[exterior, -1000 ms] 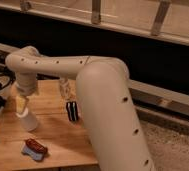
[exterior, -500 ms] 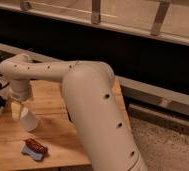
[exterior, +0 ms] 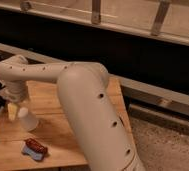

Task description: Place the ceramic cup over the eraser

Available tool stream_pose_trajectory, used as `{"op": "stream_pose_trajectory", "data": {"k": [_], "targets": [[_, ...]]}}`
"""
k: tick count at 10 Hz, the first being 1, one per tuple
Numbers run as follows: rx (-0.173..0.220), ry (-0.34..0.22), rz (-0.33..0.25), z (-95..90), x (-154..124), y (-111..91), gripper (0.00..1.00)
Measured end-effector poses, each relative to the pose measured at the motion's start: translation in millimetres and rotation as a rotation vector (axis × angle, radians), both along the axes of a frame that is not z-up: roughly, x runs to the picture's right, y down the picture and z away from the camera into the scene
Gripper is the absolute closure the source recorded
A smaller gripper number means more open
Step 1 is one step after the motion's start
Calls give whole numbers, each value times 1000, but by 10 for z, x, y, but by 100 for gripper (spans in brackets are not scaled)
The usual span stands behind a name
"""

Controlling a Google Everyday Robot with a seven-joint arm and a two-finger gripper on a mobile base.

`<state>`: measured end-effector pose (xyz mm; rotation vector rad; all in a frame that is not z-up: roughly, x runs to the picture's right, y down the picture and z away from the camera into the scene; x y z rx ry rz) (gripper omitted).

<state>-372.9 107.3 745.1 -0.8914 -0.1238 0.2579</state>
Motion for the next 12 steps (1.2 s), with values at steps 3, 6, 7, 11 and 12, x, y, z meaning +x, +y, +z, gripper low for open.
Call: {"op": "stream_pose_trajectory", "data": {"k": [3, 6, 7, 11, 12], "targets": [[20, 3, -8, 52, -74, 68, 20], [35, 3, -1, 144, -187, 100, 20], [35, 3, 4, 169, -171, 107, 20], [7, 12, 15, 279, -104, 233, 20], [-3, 12, 23, 306, -83, 260, 20]]}}
